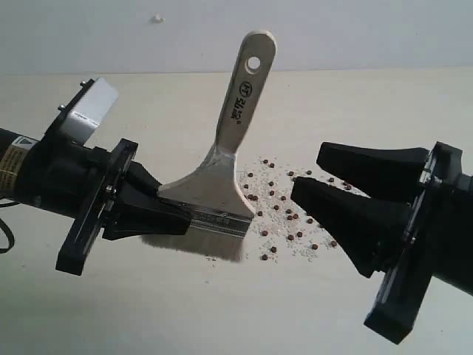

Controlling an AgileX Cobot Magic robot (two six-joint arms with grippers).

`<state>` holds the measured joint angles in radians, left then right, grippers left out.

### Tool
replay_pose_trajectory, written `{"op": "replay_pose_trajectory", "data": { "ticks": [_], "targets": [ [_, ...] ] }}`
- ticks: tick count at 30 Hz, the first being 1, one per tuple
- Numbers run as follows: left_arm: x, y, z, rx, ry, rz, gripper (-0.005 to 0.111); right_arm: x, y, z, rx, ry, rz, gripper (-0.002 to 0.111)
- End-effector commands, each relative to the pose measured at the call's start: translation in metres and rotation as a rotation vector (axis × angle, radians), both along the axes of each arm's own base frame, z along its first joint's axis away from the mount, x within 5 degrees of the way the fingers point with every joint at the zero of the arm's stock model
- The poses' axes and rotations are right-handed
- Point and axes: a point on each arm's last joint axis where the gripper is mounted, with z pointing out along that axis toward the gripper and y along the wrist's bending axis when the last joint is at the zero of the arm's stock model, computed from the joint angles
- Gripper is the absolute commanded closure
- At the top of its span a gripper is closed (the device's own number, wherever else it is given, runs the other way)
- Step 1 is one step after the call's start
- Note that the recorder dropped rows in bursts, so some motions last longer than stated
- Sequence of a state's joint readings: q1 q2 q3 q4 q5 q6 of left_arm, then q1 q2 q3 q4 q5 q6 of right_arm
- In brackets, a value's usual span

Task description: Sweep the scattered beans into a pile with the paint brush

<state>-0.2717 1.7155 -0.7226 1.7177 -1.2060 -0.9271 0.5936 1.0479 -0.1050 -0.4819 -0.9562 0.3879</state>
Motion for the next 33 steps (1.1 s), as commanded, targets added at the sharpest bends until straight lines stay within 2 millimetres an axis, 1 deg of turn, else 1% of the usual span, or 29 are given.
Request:
{"op": "replay_pose_trajectory", "data": {
  "ticks": [1, 5, 8, 12, 17, 23, 30, 33],
  "targets": [
    [0.004, -0.001, -0.004, -0.038, -0.042, -0.004, 0.107, 0.009, 0.007, 0.013, -0.027, -0.06, 0.007, 0.051],
    [0.005, -0.001, -0.01, -0.037, -0.051, -0.014, 0.107, 0.017, 0.015, 0.022, -0.027, -0.085, 0.027, 0.051],
    [0.005, -0.001, -0.011, -0.038, -0.064, -0.022, 0.107, 0.023, 0.02, 0.024, -0.025, -0.073, 0.041, 0.051],
    [0.005, -0.001, -0.011, -0.038, -0.071, -0.026, 0.107, 0.031, 0.029, 0.024, -0.036, -0.045, 0.081, 0.051],
    [0.005, -0.001, -0.011, -0.041, -0.088, -0.032, 0.107, 0.041, 0.036, 0.021, -0.025, -0.018, 0.089, 0.051],
    [0.005, -0.001, -0.011, -0.041, -0.092, -0.034, 0.107, 0.05, 0.047, 0.022, 0.044, -0.036, 0.132, 0.051],
    [0.005, -0.001, -0.011, -0.041, -0.092, -0.034, 0.107, 0.06, 0.057, 0.014, 0.125, -0.024, 0.19, 0.051],
    [0.005, -0.001, -0.011, -0.041, -0.092, -0.034, 0.107, 0.064, 0.061, 0.004, 0.1, 0.004, 0.188, 0.053]
  ]
}}
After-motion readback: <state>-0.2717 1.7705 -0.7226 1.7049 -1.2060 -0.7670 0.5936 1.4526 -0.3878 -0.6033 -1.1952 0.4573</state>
